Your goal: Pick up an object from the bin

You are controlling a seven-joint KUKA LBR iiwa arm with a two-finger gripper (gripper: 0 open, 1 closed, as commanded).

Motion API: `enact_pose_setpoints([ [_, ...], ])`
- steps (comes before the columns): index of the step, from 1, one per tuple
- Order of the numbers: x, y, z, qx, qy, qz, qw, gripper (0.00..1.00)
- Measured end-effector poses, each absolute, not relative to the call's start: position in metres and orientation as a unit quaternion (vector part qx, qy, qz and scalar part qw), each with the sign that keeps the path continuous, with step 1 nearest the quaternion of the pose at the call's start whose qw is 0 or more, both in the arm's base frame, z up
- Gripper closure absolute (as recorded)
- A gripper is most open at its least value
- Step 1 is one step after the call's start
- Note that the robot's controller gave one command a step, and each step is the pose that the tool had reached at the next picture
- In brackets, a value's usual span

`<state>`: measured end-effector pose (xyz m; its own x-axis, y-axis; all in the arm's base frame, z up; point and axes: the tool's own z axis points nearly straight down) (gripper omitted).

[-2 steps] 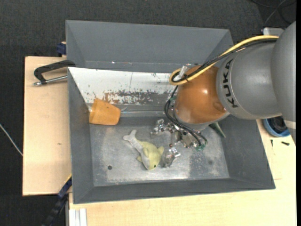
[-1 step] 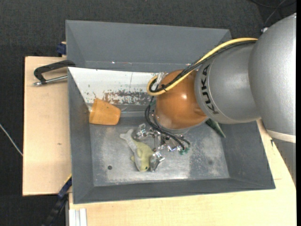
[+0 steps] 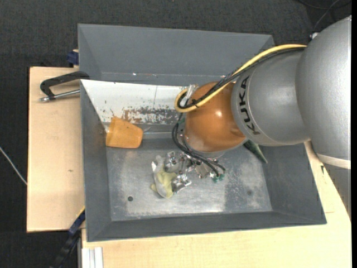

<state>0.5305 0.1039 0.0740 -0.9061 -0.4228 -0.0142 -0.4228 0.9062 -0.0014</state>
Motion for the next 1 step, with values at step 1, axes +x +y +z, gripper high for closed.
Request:
enact_pose_setpoints([
  [1,0.5168,0.0793,0.2612,-0.282,0.959,-0.001,0.008,1.0],
])
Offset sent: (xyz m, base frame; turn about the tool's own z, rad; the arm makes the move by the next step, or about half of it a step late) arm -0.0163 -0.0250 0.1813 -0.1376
